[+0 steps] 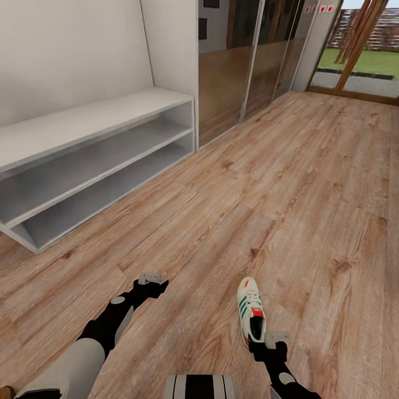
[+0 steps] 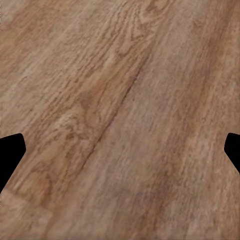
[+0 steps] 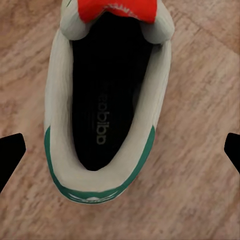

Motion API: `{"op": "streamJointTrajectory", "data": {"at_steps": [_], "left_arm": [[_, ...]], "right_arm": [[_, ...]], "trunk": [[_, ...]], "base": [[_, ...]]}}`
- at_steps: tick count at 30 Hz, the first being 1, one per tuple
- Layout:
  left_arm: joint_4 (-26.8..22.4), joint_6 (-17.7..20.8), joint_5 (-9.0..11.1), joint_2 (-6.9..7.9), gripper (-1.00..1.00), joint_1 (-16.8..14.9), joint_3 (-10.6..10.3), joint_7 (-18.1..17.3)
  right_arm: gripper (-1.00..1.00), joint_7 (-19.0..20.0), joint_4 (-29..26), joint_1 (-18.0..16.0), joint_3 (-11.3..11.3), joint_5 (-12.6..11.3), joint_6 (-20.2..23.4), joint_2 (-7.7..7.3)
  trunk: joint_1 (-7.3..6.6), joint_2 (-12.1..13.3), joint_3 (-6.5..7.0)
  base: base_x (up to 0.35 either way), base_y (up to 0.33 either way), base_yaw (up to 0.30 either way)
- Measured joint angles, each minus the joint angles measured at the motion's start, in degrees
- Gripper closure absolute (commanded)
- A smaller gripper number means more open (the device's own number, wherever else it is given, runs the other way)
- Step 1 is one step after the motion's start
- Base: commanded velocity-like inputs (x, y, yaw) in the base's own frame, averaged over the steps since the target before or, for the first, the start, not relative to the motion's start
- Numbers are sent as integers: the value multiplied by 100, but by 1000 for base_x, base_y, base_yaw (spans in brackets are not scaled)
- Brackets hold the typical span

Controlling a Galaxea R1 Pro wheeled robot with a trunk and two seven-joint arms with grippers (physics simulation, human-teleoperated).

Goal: Pick up the two gym shoes and the two sandals from the corridor floor and place them onto the hallstand (shoe rack) in the corridor, making sure they are on the rack and not on the floor. Arrange them so the two gym shoes are next to each other and the two sandals are next to each other.

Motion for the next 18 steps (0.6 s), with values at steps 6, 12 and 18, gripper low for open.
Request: {"op": "streamJointTrajectory", "data": {"at_steps": [6,12,18], "left_arm": [[-2,0,-1,-6,-100,0,0,0],[-3,0,-1,-8,-100,0,0,2],[-2,0,-1,-9,-100,0,0,-3]], "right_arm": [[-100,-1,0,2,-7,-5,0,0],[-100,-1,0,0,-9,-4,0,0],[-100,-1,0,-2,-8,-2,0,0]], "trunk": [[11,-5,-107],[26,-13,-285],[42,-21,-470]], "base": [[0,0,1],[0,0,0],[0,0,0]]}}
